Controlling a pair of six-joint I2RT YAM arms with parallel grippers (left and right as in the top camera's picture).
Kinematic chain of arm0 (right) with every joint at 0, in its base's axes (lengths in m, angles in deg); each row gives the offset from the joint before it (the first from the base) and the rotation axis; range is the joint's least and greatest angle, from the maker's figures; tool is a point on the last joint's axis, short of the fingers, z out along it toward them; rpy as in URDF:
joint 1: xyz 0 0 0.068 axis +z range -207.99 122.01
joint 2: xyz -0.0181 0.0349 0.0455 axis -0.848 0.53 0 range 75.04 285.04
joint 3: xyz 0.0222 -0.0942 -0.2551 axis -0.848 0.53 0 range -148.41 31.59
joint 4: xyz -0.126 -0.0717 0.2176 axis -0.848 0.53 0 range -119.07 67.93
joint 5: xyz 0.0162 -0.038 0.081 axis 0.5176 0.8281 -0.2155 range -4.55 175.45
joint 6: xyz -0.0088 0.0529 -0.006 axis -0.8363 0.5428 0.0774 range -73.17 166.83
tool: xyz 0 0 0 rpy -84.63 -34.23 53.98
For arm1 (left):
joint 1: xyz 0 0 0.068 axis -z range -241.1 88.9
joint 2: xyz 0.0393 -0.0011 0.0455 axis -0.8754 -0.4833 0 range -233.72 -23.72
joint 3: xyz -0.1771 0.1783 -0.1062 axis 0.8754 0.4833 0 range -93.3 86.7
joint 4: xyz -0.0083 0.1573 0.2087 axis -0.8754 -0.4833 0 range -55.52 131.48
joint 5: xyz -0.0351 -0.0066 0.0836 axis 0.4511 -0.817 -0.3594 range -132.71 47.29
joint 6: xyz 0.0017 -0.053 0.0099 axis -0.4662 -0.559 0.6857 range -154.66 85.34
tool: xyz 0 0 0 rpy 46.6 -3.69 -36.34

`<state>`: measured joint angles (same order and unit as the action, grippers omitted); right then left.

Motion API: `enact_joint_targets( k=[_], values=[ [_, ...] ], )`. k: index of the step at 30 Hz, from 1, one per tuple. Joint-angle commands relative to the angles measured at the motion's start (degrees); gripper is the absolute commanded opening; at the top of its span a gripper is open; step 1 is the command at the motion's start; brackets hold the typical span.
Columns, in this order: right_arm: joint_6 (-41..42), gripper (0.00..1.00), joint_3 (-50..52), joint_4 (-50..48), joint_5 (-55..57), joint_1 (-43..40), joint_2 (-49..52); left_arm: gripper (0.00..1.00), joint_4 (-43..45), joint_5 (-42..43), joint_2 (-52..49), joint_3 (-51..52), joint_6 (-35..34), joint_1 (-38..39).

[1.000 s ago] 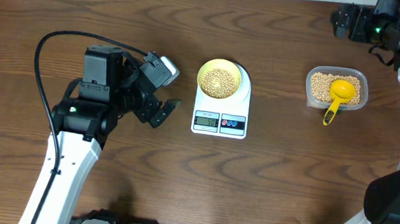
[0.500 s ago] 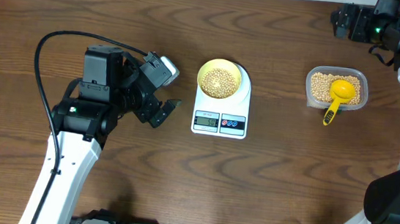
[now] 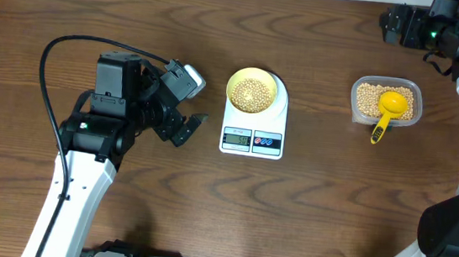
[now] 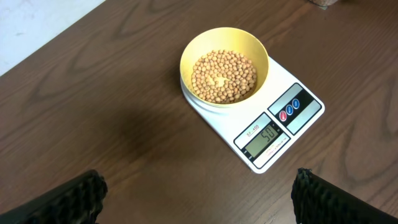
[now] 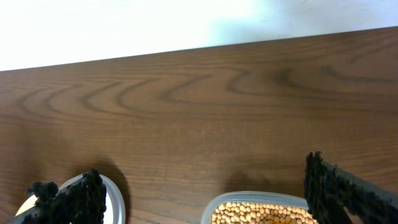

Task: Scoop item into bowl and weigh 50g on scale
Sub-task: 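Raise the open right gripper away from the tub and hold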

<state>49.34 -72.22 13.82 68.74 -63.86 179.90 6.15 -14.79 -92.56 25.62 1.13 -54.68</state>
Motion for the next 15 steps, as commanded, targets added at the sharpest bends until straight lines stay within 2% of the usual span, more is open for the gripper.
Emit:
enact_joint_targets(
  k=[1, 8, 9, 10, 11, 12, 15],
  values=[
    [-0.68, 0.99, -0.66, 0.24, 0.28, -0.04, -0.37, 0.97, 0.17, -0.39, 0.26, 0.66, -0.70, -0.28],
    [-0.68, 0.99, -0.66, 0.24, 0.31, -0.04, -0.37, 0.97, 0.17, -0.39, 0.26, 0.66, -0.70, -0.28],
    [-0.68, 0.82, -0.66, 0.33, 0.31, -0.04, -0.37, 0.97, 0.17, -0.39, 0.26, 0.66, -0.70, -0.28],
    [-0.68, 0.74, -0.66, 0.92, 0.28, -0.04, -0.37, 0.97, 0.17, -0.39, 0.26, 0.66, -0.70, -0.28],
    [-0.68, 0.92, -0.66, 2.05, 0.28, -0.04, -0.37, 0.97, 0.17, -0.39, 0.26, 0.66, -0.70, -0.28],
    [-0.66, 0.99, -0.66, 3.50, 0.26, -0.04, -0.37, 0.97, 0.17, -0.39, 0.26, 0.66, -0.70, -0.28],
    [-0.68, 0.99, -0.66, 7.19, 0.28, -0.04, -0.39, 0.97, 0.17, -0.39, 0.26, 0.66, -0.70, -0.28]
  ],
)
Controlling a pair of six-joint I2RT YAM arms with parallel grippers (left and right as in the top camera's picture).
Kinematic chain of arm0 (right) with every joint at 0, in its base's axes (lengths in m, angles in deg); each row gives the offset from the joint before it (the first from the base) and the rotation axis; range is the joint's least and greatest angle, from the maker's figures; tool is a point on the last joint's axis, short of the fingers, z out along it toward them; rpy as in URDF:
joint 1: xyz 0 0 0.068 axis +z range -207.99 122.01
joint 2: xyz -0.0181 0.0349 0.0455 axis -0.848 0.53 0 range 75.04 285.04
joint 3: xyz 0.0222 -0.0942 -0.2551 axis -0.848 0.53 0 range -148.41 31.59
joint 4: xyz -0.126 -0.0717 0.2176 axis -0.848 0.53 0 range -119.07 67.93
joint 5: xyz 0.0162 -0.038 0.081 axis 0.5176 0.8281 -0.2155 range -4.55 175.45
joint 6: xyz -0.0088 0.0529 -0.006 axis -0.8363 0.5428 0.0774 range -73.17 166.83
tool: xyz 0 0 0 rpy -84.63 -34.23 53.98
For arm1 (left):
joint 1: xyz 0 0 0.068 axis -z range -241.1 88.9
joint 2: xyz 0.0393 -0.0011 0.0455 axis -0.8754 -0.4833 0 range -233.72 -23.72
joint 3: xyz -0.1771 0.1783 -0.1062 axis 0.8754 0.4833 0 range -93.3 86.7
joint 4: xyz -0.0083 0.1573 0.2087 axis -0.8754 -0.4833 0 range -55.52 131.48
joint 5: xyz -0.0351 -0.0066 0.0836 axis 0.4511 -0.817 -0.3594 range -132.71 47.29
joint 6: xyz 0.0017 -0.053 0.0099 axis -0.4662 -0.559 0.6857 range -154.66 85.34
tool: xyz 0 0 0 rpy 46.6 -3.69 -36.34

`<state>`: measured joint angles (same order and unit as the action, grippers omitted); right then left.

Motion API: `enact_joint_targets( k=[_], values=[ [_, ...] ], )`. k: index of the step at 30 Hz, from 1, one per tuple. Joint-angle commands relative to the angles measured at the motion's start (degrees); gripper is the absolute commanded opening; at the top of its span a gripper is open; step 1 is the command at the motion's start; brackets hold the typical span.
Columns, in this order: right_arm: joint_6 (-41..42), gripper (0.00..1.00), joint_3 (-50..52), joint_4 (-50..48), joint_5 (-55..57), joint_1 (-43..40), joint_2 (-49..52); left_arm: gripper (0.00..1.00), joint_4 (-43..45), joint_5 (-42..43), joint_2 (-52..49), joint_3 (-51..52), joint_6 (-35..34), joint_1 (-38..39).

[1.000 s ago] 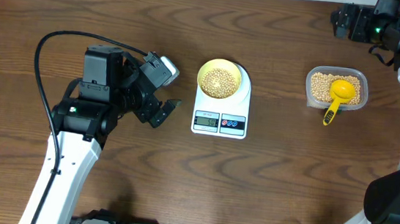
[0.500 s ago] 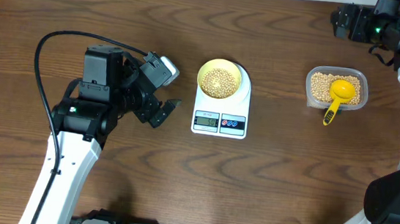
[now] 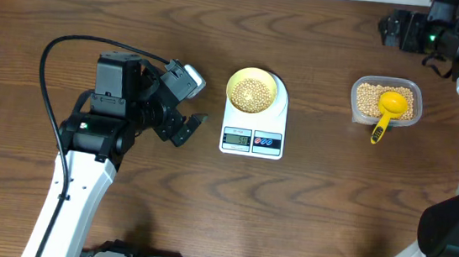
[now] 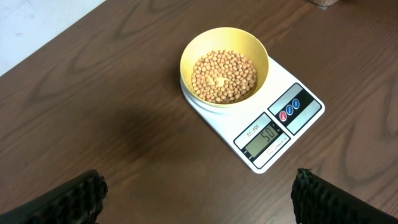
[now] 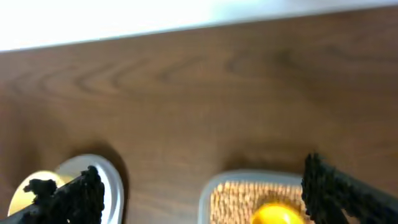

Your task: Scoop item into bowl and weigh 50g on scale

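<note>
A yellow bowl filled with pale beans sits on the white scale; in the left wrist view the bowl is on the scale, whose display reads 50. A clear tub of beans at the right holds the yellow scoop, its handle over the front rim. My left gripper hangs open left of the scale, nothing between its fingers. My right gripper is open at the far right back, behind the tub.
The table's far edge runs close behind the right gripper. A black cable loops from the left arm over the left part of the table.
The right wrist view has shifted and blurred: more of the tub and the scoop's yellow bowl now show, so the right gripper has moved slightly. The left arm, bowl and scale are unchanged.
</note>
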<state>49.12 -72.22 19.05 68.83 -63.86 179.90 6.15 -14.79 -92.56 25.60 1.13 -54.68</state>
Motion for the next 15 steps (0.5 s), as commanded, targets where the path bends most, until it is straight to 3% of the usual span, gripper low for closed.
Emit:
enact_joint_targets(
  k=[1, 8, 15],
  values=[
    [-0.46, 0.99, -0.66, 2.84, 0.20, -0.04, -0.37, 0.97, 0.17, -0.39, 0.26, 0.68, -0.70, -0.28],
    [-0.68, 0.99, -0.63, 10.16, 0.57, 0.13, -0.52, 0.97, 0.17, -0.39, 0.26, 0.68, -0.70, -0.28],
    [-0.68, 0.99, -0.63, 21.68, 10.38, 7.28, -9.81, 0.97, 0.17, -0.39, 0.26, 0.68, -0.70, -0.28]
  ],
)
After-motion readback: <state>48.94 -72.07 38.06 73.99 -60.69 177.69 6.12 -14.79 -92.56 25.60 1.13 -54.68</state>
